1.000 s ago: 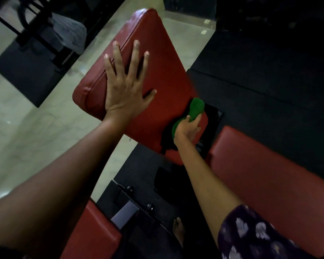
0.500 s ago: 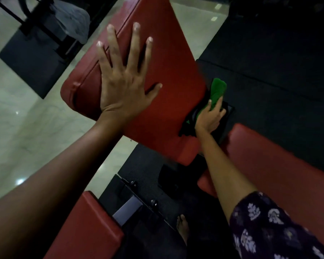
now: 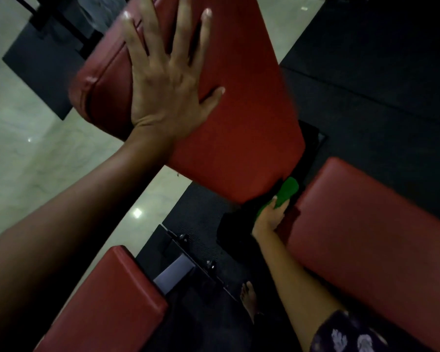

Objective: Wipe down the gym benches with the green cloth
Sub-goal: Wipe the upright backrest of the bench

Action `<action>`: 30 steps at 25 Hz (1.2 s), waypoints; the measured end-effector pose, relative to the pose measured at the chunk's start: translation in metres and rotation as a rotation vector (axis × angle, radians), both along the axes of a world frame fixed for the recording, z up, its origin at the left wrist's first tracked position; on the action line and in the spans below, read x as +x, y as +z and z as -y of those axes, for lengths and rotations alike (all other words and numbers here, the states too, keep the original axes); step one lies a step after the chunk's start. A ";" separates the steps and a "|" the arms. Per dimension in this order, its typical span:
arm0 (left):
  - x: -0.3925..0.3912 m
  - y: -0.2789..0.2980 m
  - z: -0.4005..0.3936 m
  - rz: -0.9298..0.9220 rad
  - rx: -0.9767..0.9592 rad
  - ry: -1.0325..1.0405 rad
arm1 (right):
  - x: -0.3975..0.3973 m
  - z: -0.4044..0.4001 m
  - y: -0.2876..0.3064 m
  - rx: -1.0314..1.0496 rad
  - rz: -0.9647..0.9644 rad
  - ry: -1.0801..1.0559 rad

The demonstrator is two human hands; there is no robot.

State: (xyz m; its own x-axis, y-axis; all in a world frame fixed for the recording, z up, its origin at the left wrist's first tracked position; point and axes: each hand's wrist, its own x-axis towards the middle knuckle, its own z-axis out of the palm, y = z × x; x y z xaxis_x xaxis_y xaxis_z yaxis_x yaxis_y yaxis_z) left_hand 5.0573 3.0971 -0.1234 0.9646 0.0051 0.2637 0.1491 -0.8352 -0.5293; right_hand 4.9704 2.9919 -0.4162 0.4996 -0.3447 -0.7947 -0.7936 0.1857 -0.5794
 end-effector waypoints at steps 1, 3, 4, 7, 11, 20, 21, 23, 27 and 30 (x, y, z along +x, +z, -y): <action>0.000 0.001 0.001 -0.015 0.012 -0.010 | -0.008 -0.006 0.002 -0.020 -0.011 0.011; 0.000 0.000 0.000 0.006 0.003 -0.043 | -0.021 -0.013 0.001 -0.014 -0.029 0.063; -0.002 -0.001 0.000 0.014 0.006 -0.066 | -0.015 -0.011 0.008 0.013 -0.037 0.048; 0.001 -0.002 0.001 0.054 0.018 -0.084 | 0.040 0.013 -0.001 -0.035 -0.033 -0.021; 0.003 0.000 0.000 0.027 0.031 -0.069 | 0.098 0.029 0.006 -0.121 0.060 0.115; -0.003 -0.006 0.002 0.030 0.024 -0.068 | 0.005 0.009 0.017 -0.024 0.132 0.233; -0.003 -0.007 0.001 0.034 0.046 -0.069 | 0.023 0.013 0.011 0.004 0.063 0.188; -0.003 -0.010 -0.003 0.052 0.108 -0.070 | 0.064 0.020 0.016 0.021 0.058 0.161; 0.002 -0.012 -0.005 0.092 0.234 -0.076 | 0.124 0.024 0.075 -0.077 0.445 0.333; -0.003 -0.016 -0.004 0.109 0.322 -0.092 | 0.145 0.022 0.130 -0.055 0.657 0.413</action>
State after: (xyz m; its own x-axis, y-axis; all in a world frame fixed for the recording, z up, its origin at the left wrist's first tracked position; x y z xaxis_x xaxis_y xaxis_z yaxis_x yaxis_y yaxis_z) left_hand 5.0548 3.1015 -0.1398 0.9233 -0.1807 0.3390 0.1509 -0.6409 -0.7527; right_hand 5.1150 2.9698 -0.2857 0.9586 -0.0583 -0.2788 -0.2832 -0.0929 -0.9545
